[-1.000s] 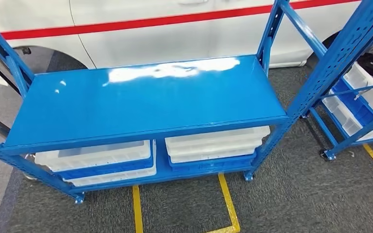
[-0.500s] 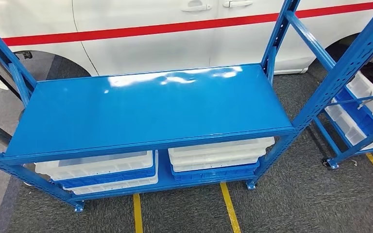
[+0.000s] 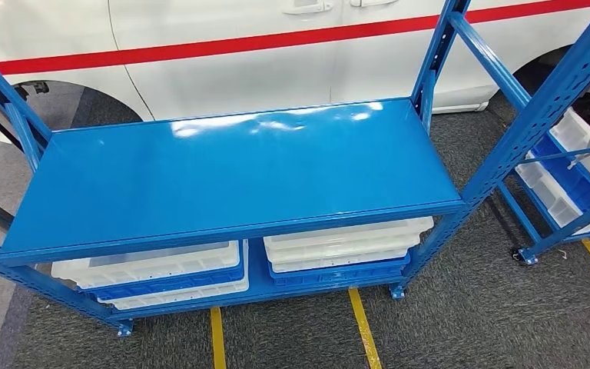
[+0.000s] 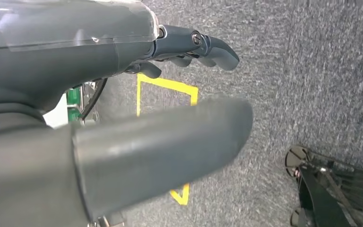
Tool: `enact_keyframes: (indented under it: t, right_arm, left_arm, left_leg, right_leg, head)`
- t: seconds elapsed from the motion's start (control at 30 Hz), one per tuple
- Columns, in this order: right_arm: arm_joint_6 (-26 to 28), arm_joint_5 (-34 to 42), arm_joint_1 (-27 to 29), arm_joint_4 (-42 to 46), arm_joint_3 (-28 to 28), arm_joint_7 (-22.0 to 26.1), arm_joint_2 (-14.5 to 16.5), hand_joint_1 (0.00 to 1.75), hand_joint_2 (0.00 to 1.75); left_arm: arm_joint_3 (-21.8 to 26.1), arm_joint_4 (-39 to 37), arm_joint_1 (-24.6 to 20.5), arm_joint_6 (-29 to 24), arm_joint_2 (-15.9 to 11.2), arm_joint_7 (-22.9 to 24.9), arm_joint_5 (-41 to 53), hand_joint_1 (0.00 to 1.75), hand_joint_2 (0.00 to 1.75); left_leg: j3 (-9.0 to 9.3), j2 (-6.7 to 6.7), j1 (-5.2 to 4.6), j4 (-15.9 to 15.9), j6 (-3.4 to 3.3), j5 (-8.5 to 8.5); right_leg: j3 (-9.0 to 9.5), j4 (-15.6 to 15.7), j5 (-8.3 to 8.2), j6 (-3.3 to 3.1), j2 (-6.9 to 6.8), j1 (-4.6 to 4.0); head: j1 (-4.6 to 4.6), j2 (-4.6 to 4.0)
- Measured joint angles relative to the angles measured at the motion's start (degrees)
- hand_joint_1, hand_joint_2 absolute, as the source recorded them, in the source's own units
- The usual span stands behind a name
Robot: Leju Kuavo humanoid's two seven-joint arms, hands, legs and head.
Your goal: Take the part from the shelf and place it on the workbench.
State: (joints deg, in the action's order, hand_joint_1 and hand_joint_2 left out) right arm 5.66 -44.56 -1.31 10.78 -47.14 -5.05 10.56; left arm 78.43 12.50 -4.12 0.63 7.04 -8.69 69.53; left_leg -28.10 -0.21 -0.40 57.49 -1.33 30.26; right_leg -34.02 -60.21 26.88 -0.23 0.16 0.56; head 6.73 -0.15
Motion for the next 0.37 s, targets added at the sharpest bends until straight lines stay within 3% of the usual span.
enact_keyframes:
  t: [0.37]
  right_arm:
    - [-0.35,0.21,0.04,0.09,-0.12,-0.21,-0.03,0.00,1.75]
  left_arm:
    - [-1.66,0.02,0.21,-0.21,-0.06,0.40,-0.52,0.00,1.75]
  left_leg:
    - [0.05,0.00,-0.02,0.04,-0.01,0.02]
  right_leg:
    - [0.18,0.17,-0.05,0.07,0.00,0.18]
  head:
    - [0.00,0.00]
